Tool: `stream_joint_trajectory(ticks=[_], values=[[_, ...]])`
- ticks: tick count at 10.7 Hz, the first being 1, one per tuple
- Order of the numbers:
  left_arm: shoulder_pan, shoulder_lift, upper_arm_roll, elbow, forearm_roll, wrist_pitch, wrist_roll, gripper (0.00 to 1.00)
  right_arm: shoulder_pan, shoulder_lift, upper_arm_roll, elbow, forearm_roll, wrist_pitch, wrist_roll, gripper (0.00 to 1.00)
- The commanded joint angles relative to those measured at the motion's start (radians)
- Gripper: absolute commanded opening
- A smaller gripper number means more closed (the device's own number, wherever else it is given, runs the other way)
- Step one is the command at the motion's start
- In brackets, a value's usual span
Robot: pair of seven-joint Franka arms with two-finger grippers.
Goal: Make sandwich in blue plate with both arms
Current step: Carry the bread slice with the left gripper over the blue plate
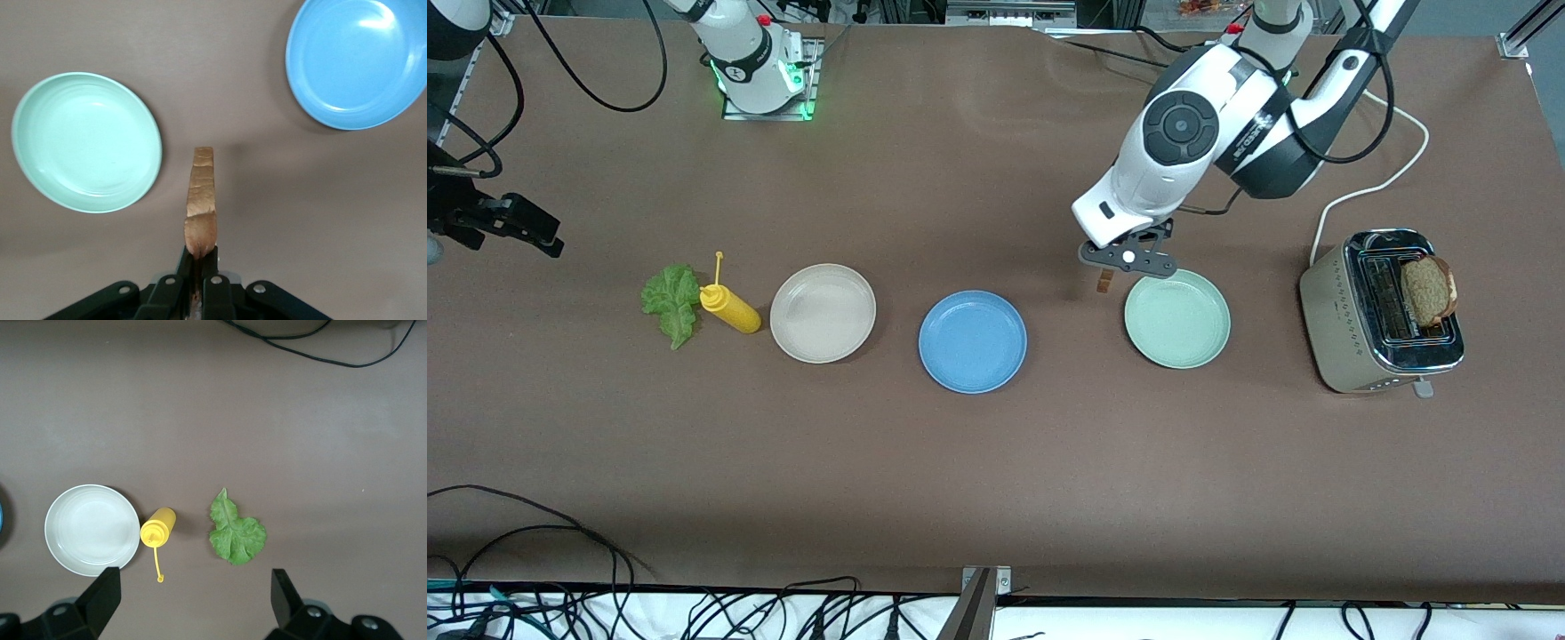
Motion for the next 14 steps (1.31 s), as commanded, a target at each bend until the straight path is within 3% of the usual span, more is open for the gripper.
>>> stream_joint_trajectory(ticks=[1,4,7,8,11,13,14], values=[[-0.025,0.150,-0.053,0.108,0.028,0.037,-0.115,0.00,0.003,-0.007,0.002,-0.005,-0.019,0.006,0.018,1.00],[-0.074,0.233,-0.053,0.128,0.028,0.234,-0.224,0.00,0.003,-0.007,0.002,-0.005,-0.019,0.005,0.018,1.00],[-0.087,0.323,-0.058,0.156,0.028,0.374,-0.192,0.00,0.003,-0.007,0.002,-0.005,-0.020,0.005,0.018,1.00],[-0.085,0.372,-0.090,0.182,0.019,0.409,-0.139,0.00,0.003,-0.007,0.002,-0.005,-0.020,0.006,0.018,1.00],[-0.087,0.452,-0.104,0.228,-0.004,0.474,-0.112,0.00,0.003,-0.007,0.002,-0.005,-0.020,0.005,0.018,1.00],[-0.088,0.532,-0.103,0.341,-0.125,0.488,-0.053,0.00,0.003,-0.007,0.002,-0.005,-0.020,0.005,0.018,1.00],[-0.088,0.541,-0.103,0.345,-0.136,0.488,-0.013,0.00,0.003,-0.007,0.002,-0.005,-0.020,0.005,0.018,1.00]])
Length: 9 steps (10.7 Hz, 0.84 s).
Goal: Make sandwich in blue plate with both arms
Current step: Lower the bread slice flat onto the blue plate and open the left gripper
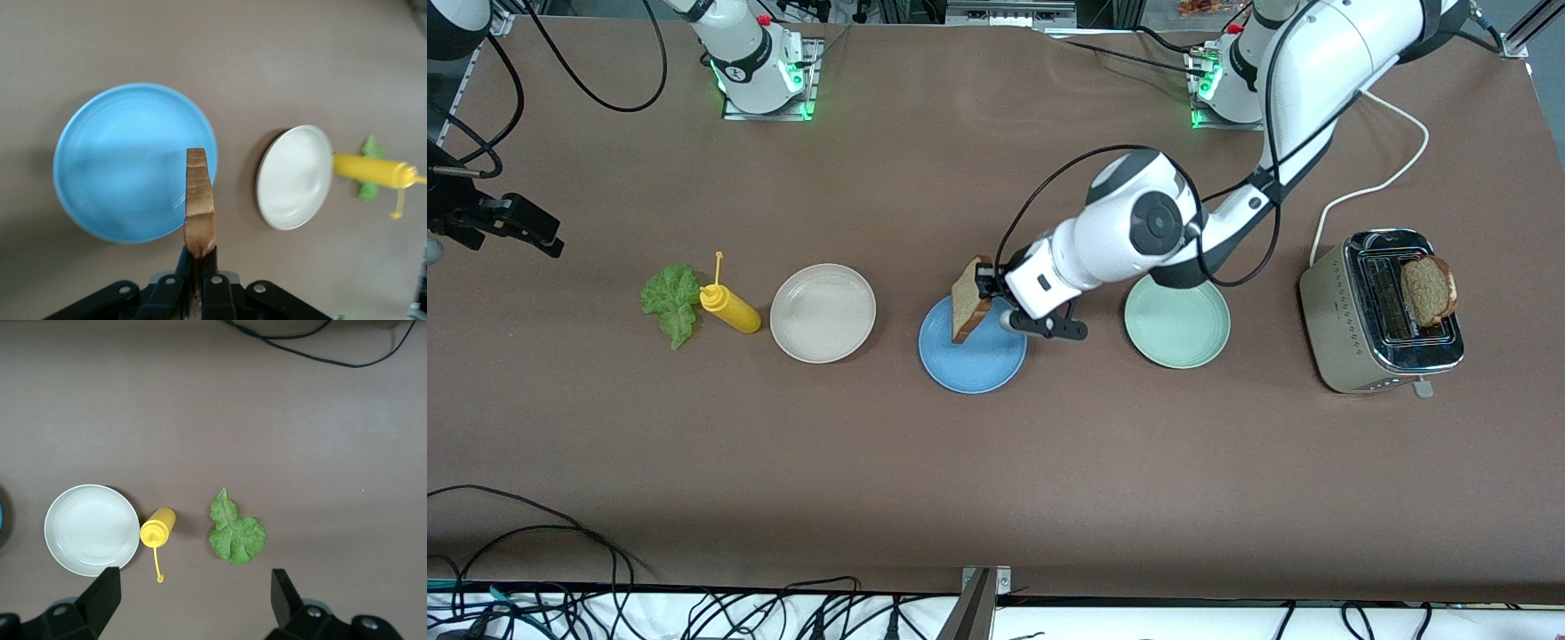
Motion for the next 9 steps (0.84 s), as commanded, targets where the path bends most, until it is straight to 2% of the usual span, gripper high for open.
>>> stream_joint_trajectory(ticks=[1,7,9], values=[[-0.001,0.119,-0.022,0.099,-0.058,-0.007,0.134,0.00,0.003,-0.007,0.002,-0.005,-0.020,0.004,0.018,1.00],[0.000,0.168,-0.007,0.100,-0.190,0.005,0.280,0.00,0.003,-0.007,0.002,-0.005,-0.020,0.004,0.018,1.00],[-0.015,0.200,0.021,0.097,-0.174,0.138,0.289,0.00,0.003,-0.007,0.002,-0.005,-0.020,0.004,0.018,1.00]])
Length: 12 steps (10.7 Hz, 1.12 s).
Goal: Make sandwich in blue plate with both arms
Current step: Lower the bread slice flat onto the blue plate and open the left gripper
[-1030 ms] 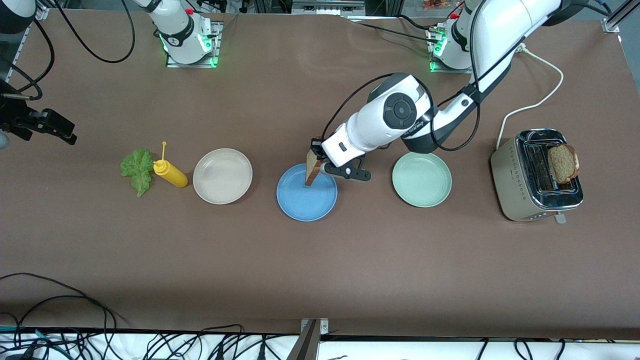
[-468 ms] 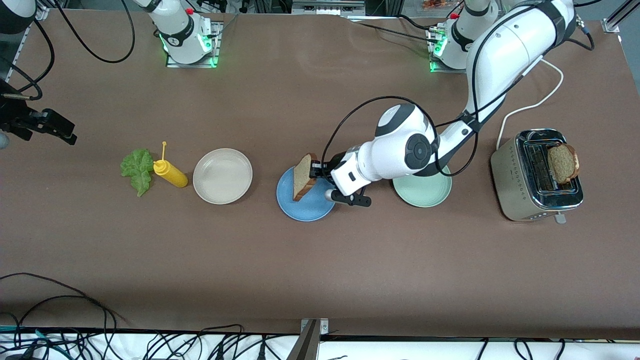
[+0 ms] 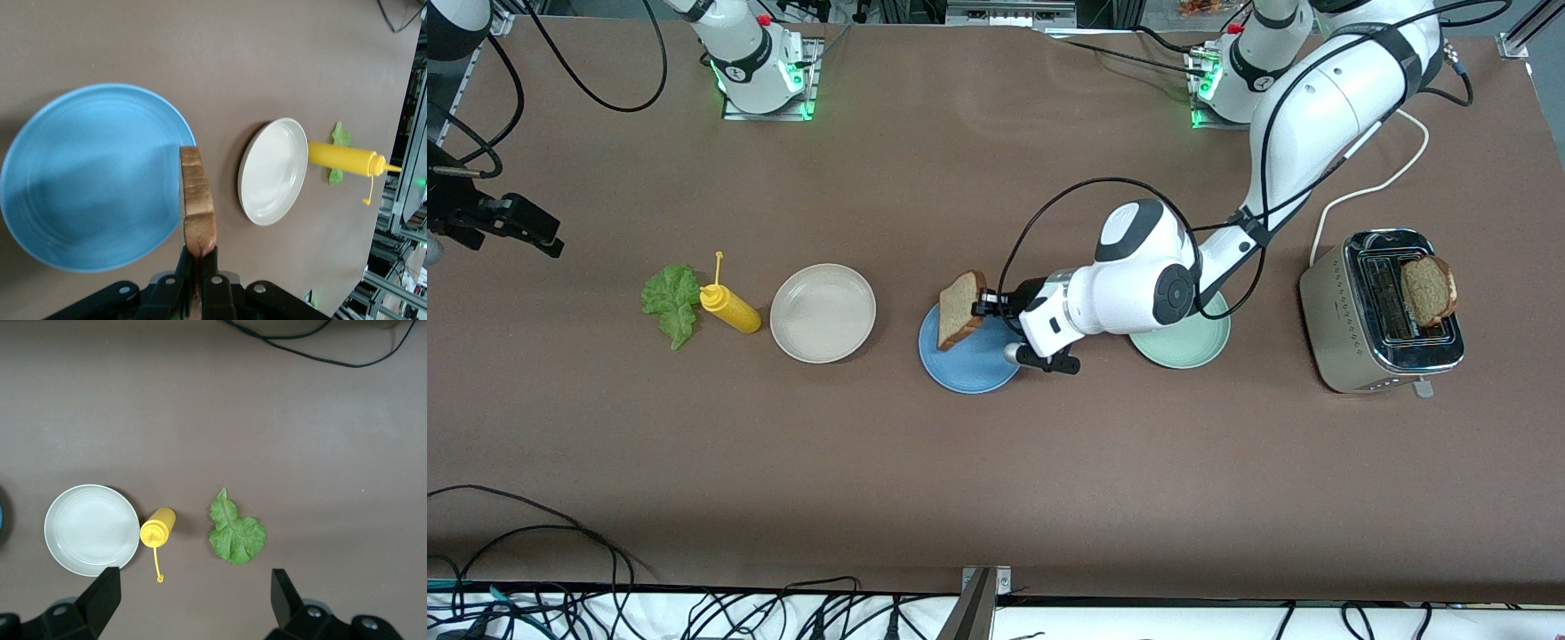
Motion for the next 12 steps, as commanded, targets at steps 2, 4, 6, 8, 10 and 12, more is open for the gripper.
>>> stream_joint_trajectory(ticks=[2,4,6,8,10,12], values=[[-0.025,0.046,0.051,0.023,-0.014,0.164,0.064,0.00,0.003,-0.007,0.002,-0.005,-0.020,0.004,0.018,1.00],[-0.043,0.044,0.065,0.005,-0.012,0.164,0.064,0.00,0.003,-0.007,0.002,-0.005,-0.020,0.004,0.018,1.00],[-0.046,0.040,0.063,-0.027,-0.014,0.160,0.058,0.00,0.003,-0.007,0.002,-0.005,-0.020,0.004,0.018,1.00],[-0.046,0.041,0.062,-0.040,-0.015,0.155,0.050,0.04,0.003,-0.007,0.002,-0.005,-0.020,0.004,0.018,1.00],[-0.055,0.040,0.065,-0.036,-0.015,0.155,0.047,0.66,0.003,-0.007,0.002,-0.005,-0.018,0.004,0.018,1.00],[-0.038,0.018,0.068,-0.039,-0.014,0.131,0.052,1.00,0.003,-0.007,0.002,-0.005,-0.020,0.004,0.018,1.00]])
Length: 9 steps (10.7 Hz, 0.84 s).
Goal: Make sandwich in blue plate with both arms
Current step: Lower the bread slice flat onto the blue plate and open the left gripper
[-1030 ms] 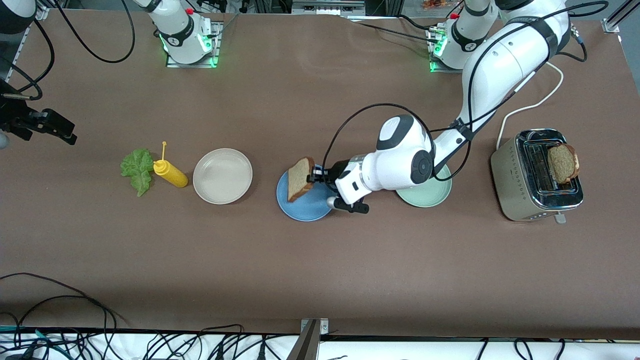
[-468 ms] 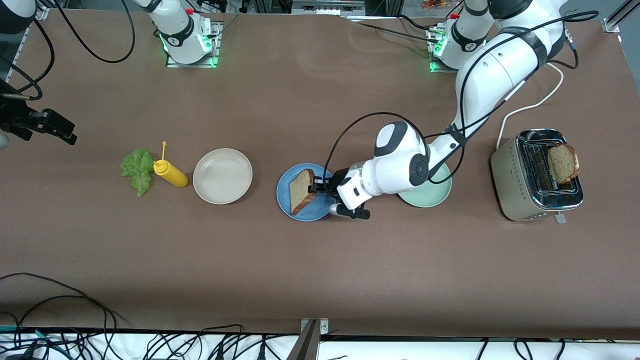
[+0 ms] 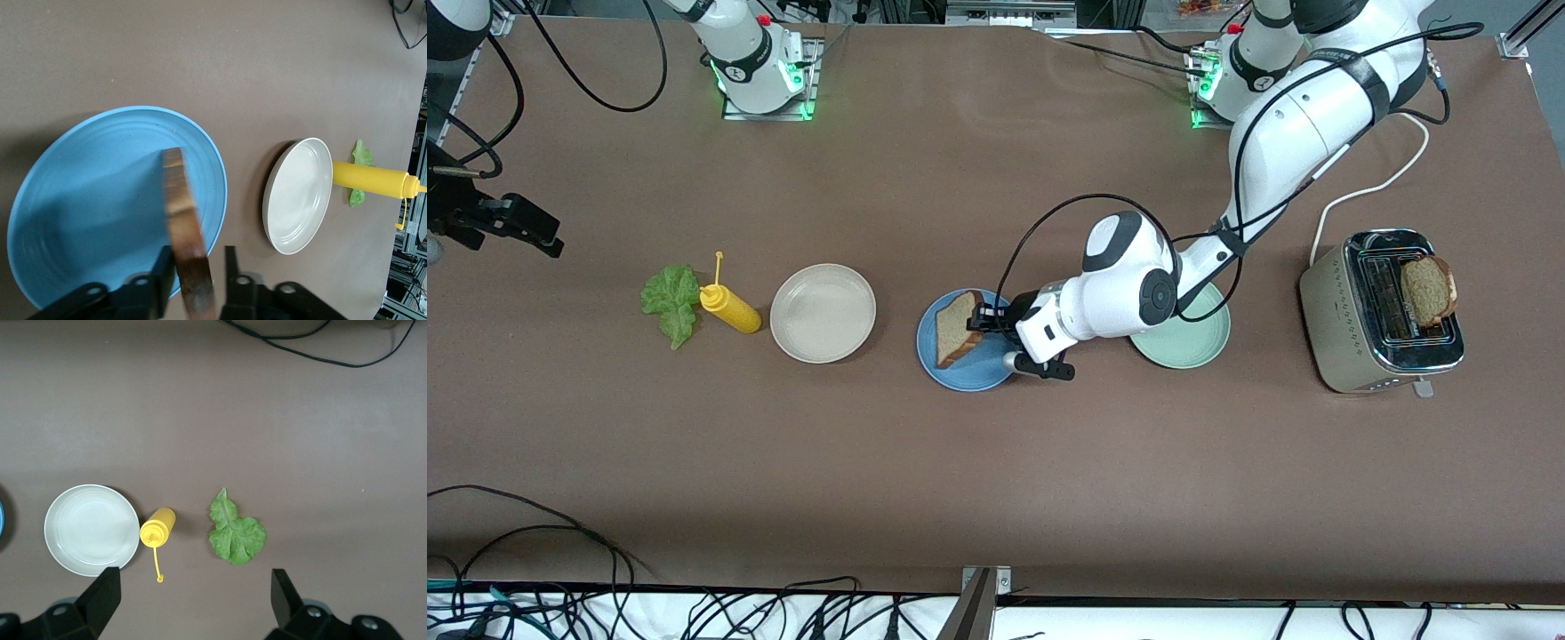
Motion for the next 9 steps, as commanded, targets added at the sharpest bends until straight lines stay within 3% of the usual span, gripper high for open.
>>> stream_joint_trajectory(ticks=[1,3,5,9], values=[[0.010,-0.045,0.025,0.000,-0.014,-0.077,0.009,0.99,0.003,-0.008,0.002,-0.005,-0.020,0.004,0.018,1.00],[0.036,-0.079,0.027,-0.002,-0.015,-0.118,0.005,1.00,0.003,-0.008,0.002,-0.005,-0.019,0.004,0.018,1.00],[0.044,-0.169,0.055,0.001,-0.015,-0.288,0.005,1.00,0.003,-0.008,0.002,-0.005,-0.020,0.004,0.018,1.00],[0.013,-0.425,0.211,-0.002,-0.012,-0.590,0.016,1.00,0.016,0.020,0.010,-0.004,-0.018,0.007,0.007,1.00]])
